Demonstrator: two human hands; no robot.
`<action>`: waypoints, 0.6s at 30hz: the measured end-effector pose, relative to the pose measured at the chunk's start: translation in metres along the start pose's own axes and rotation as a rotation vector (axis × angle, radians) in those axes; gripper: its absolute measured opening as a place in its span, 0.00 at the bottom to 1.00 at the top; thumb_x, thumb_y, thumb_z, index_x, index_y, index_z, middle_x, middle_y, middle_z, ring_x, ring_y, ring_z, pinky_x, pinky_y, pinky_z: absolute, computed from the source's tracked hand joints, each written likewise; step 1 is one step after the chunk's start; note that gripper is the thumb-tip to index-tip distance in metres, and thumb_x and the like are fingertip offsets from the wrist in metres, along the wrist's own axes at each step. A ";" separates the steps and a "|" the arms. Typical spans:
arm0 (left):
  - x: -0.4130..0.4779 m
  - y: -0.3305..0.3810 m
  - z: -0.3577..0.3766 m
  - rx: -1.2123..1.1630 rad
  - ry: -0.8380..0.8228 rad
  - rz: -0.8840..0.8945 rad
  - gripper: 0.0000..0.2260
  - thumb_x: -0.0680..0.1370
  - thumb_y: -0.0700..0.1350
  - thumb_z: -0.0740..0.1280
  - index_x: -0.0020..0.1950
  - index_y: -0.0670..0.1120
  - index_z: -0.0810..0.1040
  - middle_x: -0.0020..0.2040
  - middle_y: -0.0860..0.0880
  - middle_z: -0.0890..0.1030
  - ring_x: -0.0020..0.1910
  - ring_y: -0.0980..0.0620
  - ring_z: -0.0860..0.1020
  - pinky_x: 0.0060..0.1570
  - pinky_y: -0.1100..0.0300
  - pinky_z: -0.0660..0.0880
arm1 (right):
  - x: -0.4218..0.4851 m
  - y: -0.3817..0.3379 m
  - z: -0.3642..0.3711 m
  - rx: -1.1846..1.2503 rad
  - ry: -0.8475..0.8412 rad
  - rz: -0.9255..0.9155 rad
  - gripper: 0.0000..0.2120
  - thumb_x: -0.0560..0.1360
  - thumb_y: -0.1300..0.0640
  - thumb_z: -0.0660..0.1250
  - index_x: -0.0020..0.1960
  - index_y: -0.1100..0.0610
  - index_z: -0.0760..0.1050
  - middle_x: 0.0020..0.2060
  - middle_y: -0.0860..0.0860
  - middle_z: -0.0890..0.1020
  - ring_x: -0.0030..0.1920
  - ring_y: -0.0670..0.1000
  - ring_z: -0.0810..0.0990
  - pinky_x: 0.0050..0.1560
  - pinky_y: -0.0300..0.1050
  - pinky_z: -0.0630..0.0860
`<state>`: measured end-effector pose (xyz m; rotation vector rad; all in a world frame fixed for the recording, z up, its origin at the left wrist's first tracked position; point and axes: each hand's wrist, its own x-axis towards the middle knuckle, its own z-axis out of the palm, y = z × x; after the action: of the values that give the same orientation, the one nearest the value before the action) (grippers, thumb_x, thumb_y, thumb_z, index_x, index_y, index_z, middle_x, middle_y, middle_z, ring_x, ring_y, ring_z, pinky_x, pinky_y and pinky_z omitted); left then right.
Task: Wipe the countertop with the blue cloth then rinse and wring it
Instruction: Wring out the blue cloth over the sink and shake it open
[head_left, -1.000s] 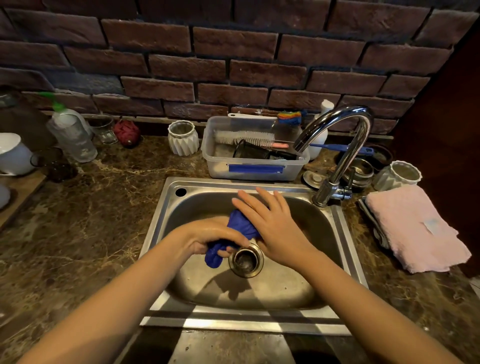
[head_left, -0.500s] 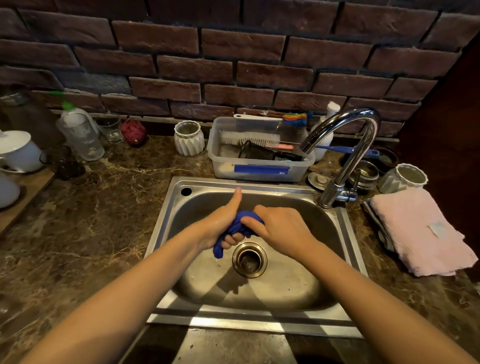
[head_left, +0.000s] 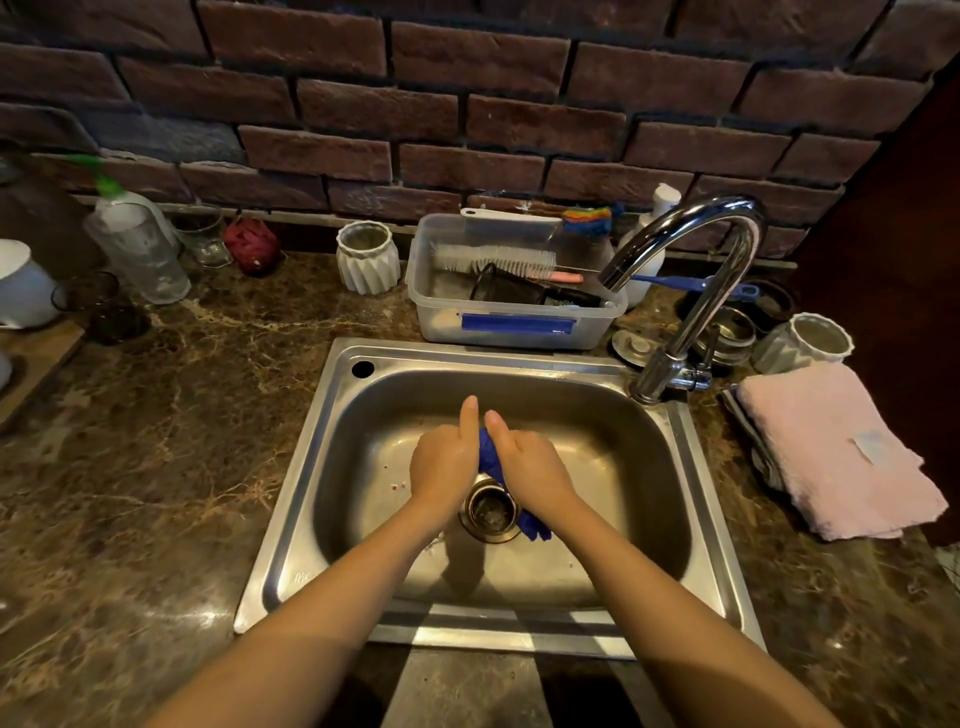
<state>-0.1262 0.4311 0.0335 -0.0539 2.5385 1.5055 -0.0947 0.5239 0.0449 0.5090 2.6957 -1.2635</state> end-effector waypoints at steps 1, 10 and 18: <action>0.000 0.002 -0.001 0.004 -0.001 0.057 0.26 0.81 0.57 0.50 0.29 0.46 0.72 0.29 0.48 0.75 0.34 0.48 0.76 0.39 0.54 0.70 | 0.002 -0.001 -0.002 0.055 -0.018 0.030 0.28 0.79 0.40 0.47 0.33 0.57 0.72 0.29 0.52 0.75 0.33 0.50 0.74 0.43 0.49 0.73; 0.010 -0.006 -0.005 -0.172 0.015 -0.075 0.18 0.80 0.52 0.55 0.35 0.44 0.72 0.30 0.47 0.71 0.33 0.47 0.71 0.38 0.52 0.69 | -0.003 -0.012 -0.026 0.249 -0.244 0.069 0.23 0.78 0.41 0.54 0.64 0.56 0.68 0.54 0.54 0.77 0.49 0.50 0.77 0.49 0.42 0.74; 0.007 0.031 -0.033 -0.682 -0.378 -0.689 0.09 0.76 0.44 0.60 0.38 0.43 0.71 0.19 0.49 0.69 0.16 0.57 0.64 0.16 0.69 0.59 | -0.022 0.006 -0.032 -0.462 0.067 -0.725 0.32 0.73 0.40 0.63 0.73 0.45 0.56 0.73 0.48 0.58 0.64 0.52 0.63 0.57 0.41 0.68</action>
<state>-0.1419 0.4179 0.0738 -0.6001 1.4036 1.7510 -0.0708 0.5464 0.0664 -0.5310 3.1996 -0.6488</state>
